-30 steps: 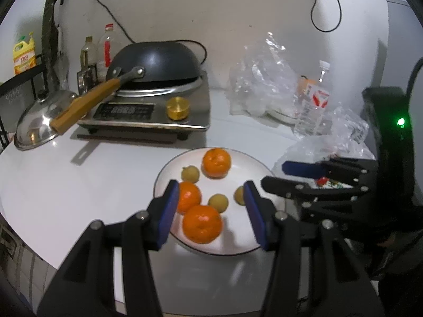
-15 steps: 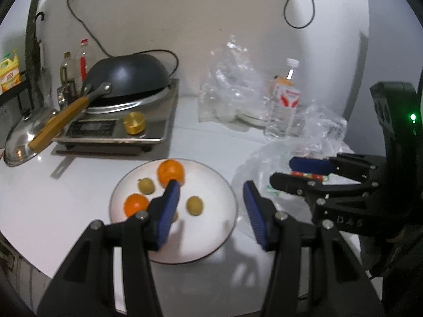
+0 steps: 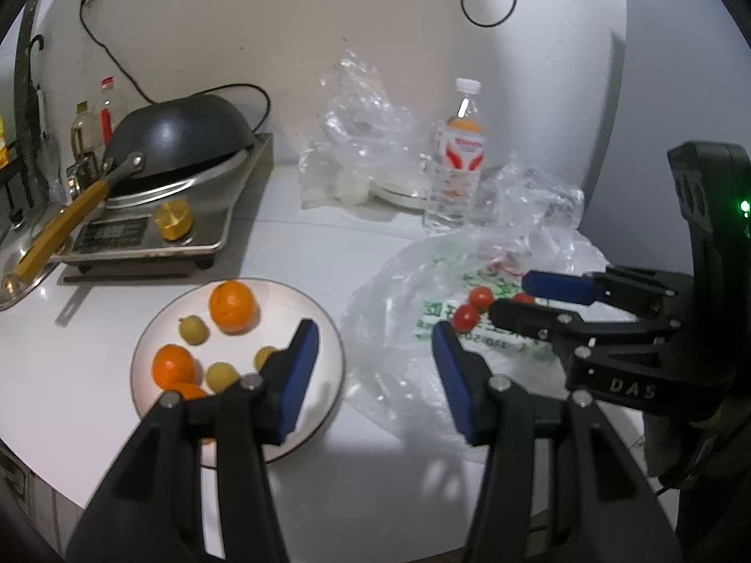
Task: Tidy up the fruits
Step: 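Move both open tools back to the tomatoes on the plastic bag, then grasp a red cherry tomato with the right tool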
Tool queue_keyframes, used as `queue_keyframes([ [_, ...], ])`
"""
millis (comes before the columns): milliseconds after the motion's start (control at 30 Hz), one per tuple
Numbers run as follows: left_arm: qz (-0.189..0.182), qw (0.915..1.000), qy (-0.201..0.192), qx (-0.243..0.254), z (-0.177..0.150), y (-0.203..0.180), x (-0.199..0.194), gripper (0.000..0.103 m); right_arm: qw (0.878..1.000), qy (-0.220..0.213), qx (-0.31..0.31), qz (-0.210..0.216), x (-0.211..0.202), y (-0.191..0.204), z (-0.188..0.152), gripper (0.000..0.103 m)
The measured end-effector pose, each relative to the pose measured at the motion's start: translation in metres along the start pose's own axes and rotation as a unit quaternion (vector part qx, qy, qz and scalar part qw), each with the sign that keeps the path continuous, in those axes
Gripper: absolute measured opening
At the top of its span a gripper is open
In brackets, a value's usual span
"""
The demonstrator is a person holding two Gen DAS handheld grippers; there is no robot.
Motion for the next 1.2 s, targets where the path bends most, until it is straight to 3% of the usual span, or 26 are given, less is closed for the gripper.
queue_keyframes([
  [367,-0.018,0.9996,0.013,0.016,0.007,-0.04,0.019,0.06,1.0,0.003,0.025,-0.018,-0.012,-0.047,-0.014,0.045],
  [900,-0.032,0.998,0.038,0.039,0.012,-0.078,0.059,0.061,0.998,0.023,0.031,-0.039,-0.007,-0.099,-0.026,0.045],
  [1200,-0.029,0.9964,0.053,0.06,0.013,-0.092,0.079,0.061,0.998,0.041,0.035,-0.039,0.009,-0.119,-0.028,0.036],
])
Point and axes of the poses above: each gripper's, at about its wrist camera, not at the fingertips, and x roughly the way its jaws point, y to its left, z to its top, the point moved 3 cm from there along x, roughly the way its jaws point, and after that the axes turned 8 degrees about z, right-handed, at the moved point
